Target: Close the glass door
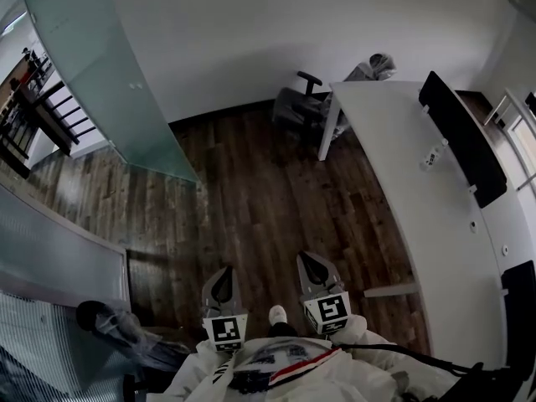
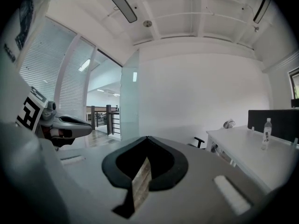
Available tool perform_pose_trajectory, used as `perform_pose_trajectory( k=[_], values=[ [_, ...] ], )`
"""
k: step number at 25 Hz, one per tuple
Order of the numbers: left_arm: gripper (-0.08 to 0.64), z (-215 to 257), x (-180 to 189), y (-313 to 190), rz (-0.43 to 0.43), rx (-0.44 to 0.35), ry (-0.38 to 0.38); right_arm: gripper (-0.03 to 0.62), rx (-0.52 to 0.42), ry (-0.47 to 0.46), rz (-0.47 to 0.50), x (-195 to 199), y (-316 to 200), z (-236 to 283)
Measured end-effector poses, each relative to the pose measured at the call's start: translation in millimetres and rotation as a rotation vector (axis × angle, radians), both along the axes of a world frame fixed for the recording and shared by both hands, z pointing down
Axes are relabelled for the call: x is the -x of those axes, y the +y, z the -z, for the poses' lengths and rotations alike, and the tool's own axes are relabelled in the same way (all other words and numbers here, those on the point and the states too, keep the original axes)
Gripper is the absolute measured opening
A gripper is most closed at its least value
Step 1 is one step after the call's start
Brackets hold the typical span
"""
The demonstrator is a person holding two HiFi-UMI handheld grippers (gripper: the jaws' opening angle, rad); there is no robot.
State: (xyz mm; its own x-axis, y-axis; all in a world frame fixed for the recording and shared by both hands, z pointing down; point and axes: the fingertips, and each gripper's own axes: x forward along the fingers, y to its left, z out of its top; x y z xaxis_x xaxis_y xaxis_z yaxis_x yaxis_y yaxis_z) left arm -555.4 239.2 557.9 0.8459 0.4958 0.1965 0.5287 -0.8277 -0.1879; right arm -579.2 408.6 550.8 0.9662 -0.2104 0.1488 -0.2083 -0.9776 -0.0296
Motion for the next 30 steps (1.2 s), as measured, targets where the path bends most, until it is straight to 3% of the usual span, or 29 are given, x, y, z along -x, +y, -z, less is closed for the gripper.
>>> perform_pose_trajectory(
  k=[8,18,25,30],
  values=[
    [0.002,3,-59,14,-0.077,0.014,0.030,0.005,0.017,0.050,-0.020,-59,-5,14],
    [0.002,-12,-123,41,-0.037,0.050,0.014,0.005,0.050,0.018,0.000,-116,22,5],
    [0.002,-24,-201,57,0.028,0.027,-0.027,0.005,0.003,0.011,0.069,-216,36,-14],
    [0.002,1,-296,91,0.041,-0.036,-0.012,0.005,-0.023,0.020,0.092,-310,75,0]
  ],
)
